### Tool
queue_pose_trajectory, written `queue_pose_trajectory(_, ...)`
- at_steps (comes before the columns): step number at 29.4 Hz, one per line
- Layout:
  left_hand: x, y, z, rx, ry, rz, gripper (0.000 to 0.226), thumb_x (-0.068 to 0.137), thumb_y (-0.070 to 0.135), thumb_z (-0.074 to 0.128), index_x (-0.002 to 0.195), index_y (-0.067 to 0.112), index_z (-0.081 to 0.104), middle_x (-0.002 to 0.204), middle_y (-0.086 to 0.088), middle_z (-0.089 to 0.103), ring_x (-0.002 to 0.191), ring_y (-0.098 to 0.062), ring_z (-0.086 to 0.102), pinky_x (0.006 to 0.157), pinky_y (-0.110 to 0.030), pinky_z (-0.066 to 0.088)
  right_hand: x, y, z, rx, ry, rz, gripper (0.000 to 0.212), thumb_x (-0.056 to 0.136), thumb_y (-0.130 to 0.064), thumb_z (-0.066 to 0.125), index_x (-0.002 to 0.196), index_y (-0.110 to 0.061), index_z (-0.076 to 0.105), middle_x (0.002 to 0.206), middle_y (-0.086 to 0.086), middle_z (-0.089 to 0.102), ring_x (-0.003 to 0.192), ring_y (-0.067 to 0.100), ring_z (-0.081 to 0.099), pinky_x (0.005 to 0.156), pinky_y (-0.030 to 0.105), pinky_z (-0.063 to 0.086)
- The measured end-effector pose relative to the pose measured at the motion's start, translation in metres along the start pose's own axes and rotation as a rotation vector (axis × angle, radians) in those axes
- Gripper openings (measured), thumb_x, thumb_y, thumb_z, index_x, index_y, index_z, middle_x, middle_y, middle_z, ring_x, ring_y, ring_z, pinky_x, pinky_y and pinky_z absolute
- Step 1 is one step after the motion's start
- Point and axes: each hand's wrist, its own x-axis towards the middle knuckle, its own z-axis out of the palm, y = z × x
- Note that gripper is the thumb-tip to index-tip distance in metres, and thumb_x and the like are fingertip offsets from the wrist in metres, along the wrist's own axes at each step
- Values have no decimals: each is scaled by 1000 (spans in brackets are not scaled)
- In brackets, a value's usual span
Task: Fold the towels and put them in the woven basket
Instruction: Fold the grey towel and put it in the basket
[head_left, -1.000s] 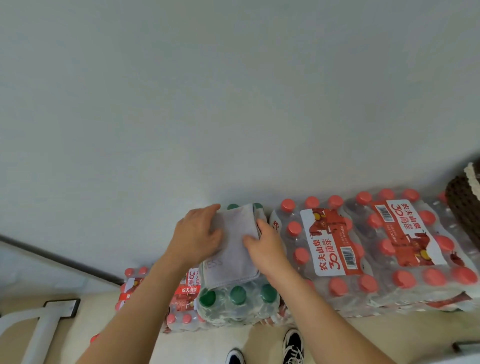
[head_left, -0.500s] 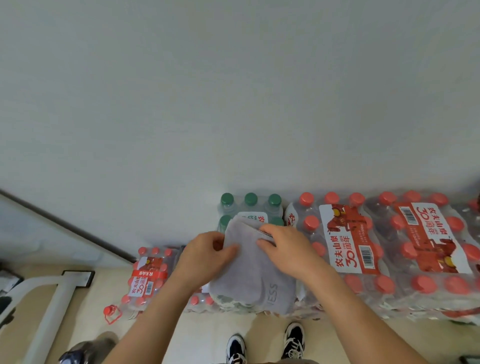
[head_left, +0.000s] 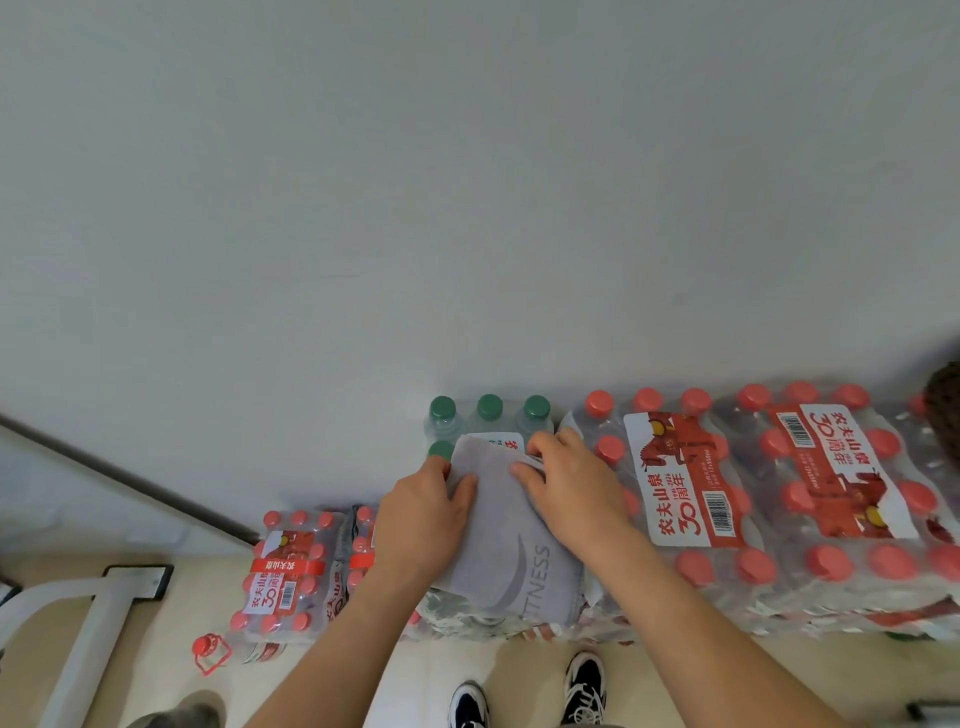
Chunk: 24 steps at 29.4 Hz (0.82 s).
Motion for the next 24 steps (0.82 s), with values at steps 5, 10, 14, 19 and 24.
queue_pose_trajectory(5,-7,-1,7,33,83,31,33,95,43,47,117,18,45,101,-5,63,89,-27,60,61,-31,38,-3,16,-1,-5,-96,45,41,95,-54,39,124,-25,45,121,4,48,106,24,54,79,36,48)
queue_pose_trajectory(10,0,-5,14,252,138,390,50,89,24,43,139,31,41,139,-11,46,121,-33,44,87,-44,46,2,23,-11,86,-266,17,43,95,-47,46,132,-27,40,126,3,54,108,22,56,81,34,46)
queue_pose_trajectory(14,11,-3,10,474,-90,492,59,79,30,35,137,31,44,140,-3,51,127,-31,49,95,-53,43,9,26,-18,213,-342,35,38,88,-46,60,120,-27,50,114,-2,60,98,15,57,75,30,44)
queue_pose_trajectory(19,22,-9,5,469,-170,540,65,80,36,26,143,25,38,144,0,46,127,-29,47,95,-45,47,15,29,-28,263,-360,108,37,79,-42,73,108,-26,57,105,-6,52,96,12,54,82,28,46)
queue_pose_trajectory(24,30,3,-11,450,-208,527,72,83,59,0,134,34,44,135,10,47,121,-18,45,89,-38,43,15,20,-35,289,-491,72,48,78,-29,75,121,-27,54,114,-8,57,100,10,57,86,28,49)
